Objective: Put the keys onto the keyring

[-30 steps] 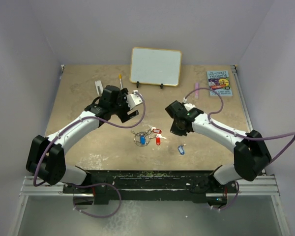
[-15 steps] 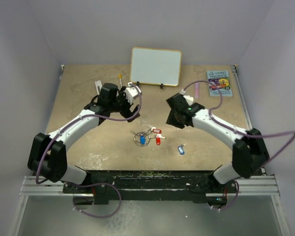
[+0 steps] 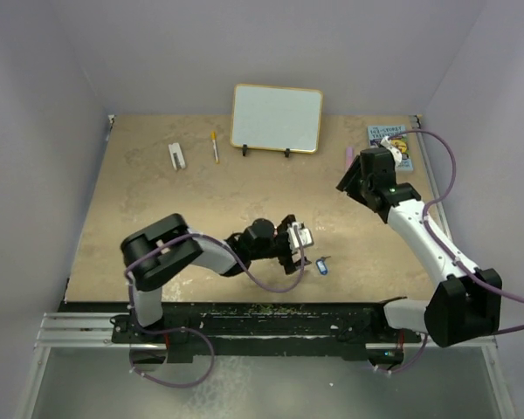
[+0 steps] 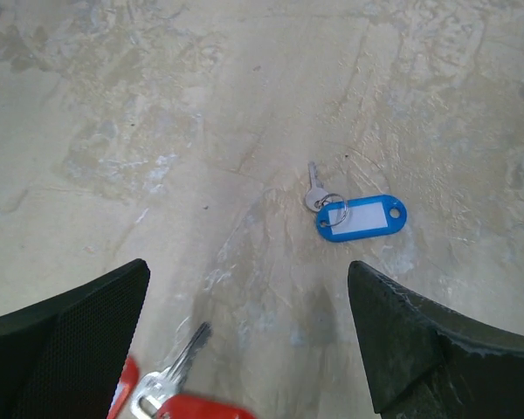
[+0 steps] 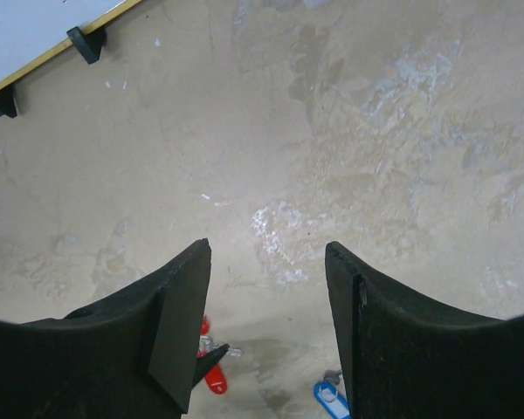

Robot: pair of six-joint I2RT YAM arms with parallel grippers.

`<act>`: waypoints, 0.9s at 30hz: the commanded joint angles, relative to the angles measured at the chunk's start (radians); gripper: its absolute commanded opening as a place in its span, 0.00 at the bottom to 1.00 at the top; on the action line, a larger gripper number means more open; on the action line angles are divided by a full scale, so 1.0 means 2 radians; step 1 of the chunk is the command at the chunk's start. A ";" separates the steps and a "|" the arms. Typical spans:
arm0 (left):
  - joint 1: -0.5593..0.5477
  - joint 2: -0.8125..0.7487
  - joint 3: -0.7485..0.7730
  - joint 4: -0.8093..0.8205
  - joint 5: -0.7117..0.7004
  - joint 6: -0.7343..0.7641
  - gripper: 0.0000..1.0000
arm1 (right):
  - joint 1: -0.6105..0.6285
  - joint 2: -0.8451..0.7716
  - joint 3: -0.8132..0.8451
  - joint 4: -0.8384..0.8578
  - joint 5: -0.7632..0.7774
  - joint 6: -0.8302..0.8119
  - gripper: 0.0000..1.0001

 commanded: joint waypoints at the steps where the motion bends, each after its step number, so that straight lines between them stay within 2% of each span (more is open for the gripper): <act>1: -0.033 0.075 0.000 0.277 -0.065 0.011 0.98 | -0.043 0.003 0.031 0.041 -0.032 -0.058 0.59; 5: -0.033 0.118 0.043 0.266 -0.092 0.009 0.95 | -0.081 0.009 0.039 0.061 -0.070 -0.084 0.57; 11: -0.033 0.168 0.038 0.387 -0.075 0.047 0.95 | -0.109 0.040 0.055 0.063 -0.106 -0.116 0.50; 17: -0.046 0.173 0.001 0.461 -0.040 0.052 0.93 | -0.118 0.056 0.059 0.056 -0.118 -0.127 0.39; 22: -0.062 0.174 -0.021 0.464 -0.018 0.055 0.90 | -0.120 0.047 0.051 0.053 -0.120 -0.126 0.35; 27: -0.067 0.190 0.005 0.402 -0.053 0.052 0.90 | -0.120 0.027 0.045 0.045 -0.117 -0.128 0.30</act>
